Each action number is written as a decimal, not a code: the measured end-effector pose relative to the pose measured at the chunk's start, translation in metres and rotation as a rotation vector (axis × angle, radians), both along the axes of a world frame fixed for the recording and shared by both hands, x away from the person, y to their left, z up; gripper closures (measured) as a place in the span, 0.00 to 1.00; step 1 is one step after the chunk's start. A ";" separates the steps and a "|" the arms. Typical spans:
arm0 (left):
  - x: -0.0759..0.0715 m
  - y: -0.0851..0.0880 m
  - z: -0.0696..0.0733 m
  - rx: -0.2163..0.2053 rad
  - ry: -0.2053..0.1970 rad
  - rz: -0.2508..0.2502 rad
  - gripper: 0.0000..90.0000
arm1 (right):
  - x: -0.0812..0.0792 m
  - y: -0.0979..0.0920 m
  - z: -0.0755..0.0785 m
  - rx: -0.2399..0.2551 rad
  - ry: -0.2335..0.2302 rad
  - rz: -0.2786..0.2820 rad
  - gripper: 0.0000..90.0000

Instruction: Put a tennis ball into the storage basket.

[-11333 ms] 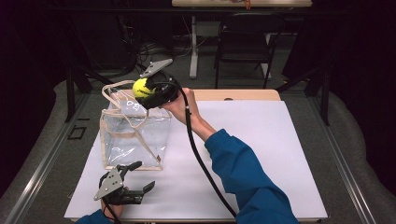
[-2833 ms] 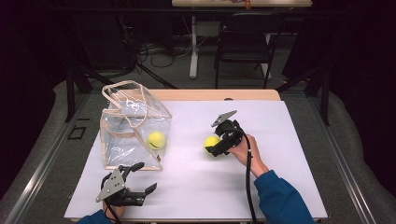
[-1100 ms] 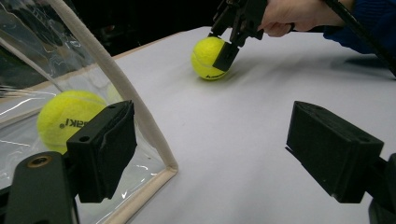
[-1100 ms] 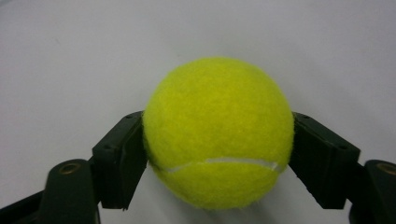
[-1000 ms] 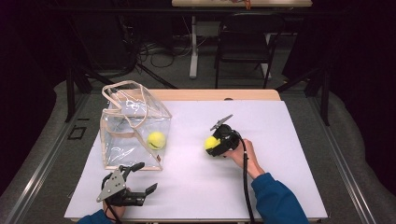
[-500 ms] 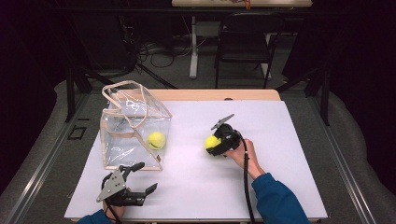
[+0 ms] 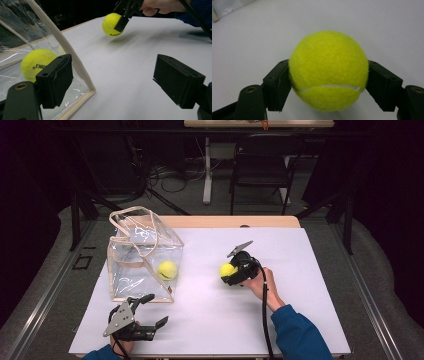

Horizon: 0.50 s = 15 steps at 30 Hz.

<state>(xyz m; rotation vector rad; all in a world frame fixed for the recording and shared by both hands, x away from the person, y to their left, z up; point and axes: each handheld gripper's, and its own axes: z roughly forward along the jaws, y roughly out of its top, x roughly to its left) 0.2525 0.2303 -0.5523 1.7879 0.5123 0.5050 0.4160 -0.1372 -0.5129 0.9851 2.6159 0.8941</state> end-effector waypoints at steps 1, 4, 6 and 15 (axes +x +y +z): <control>0.000 0.000 0.000 0.000 0.000 0.001 0.18 | 0.000 0.000 0.001 -0.002 -0.003 0.003 0.29; 0.000 0.000 0.000 0.002 -0.001 -0.005 0.18 | -0.001 0.000 0.004 0.007 -0.017 0.005 0.29; 0.000 -0.001 0.000 0.001 -0.002 -0.007 0.18 | -0.002 0.000 0.006 0.009 -0.018 0.003 0.29; 0.000 -0.001 0.000 0.003 -0.002 -0.008 0.18 | -0.003 -0.001 0.011 0.006 -0.036 0.007 0.29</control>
